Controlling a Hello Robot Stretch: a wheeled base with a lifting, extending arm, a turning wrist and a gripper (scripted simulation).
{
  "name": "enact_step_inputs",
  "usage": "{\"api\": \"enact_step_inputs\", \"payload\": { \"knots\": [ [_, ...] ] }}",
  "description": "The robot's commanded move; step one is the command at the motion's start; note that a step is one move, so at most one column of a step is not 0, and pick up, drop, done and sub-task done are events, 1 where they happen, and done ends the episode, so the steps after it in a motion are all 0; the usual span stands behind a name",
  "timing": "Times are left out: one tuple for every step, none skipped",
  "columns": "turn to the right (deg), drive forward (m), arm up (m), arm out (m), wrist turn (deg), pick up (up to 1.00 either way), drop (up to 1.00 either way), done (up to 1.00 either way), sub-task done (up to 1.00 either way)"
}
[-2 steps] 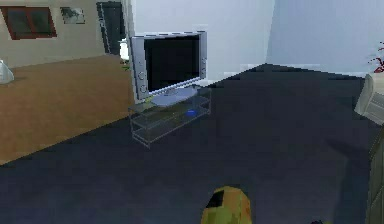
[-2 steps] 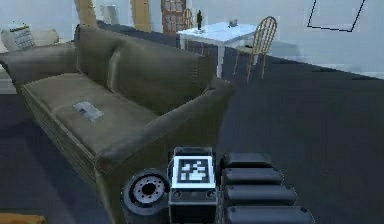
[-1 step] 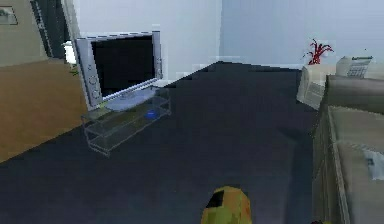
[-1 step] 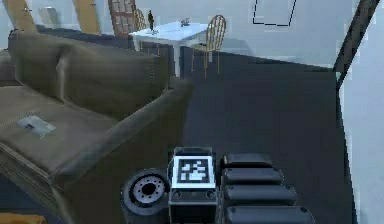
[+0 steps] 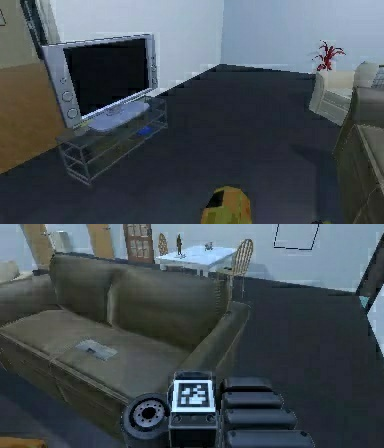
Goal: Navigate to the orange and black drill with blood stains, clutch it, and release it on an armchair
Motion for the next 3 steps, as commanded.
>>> {"api": "enact_step_inputs", "payload": {
  "knots": [
    [27.0, 0.00, 0.00, 0.00, 0.0, 0.00, 0.00, 0.00, 0.00],
    [0.0, 1.00, 0.00, 0.00, 0.0, 0.00, 0.00, 0.00, 0.00],
    [3.0, 0.00, 0.00, 0.00, 0.0, 0.00, 0.00, 0.00, 0.00]
  ]
}}
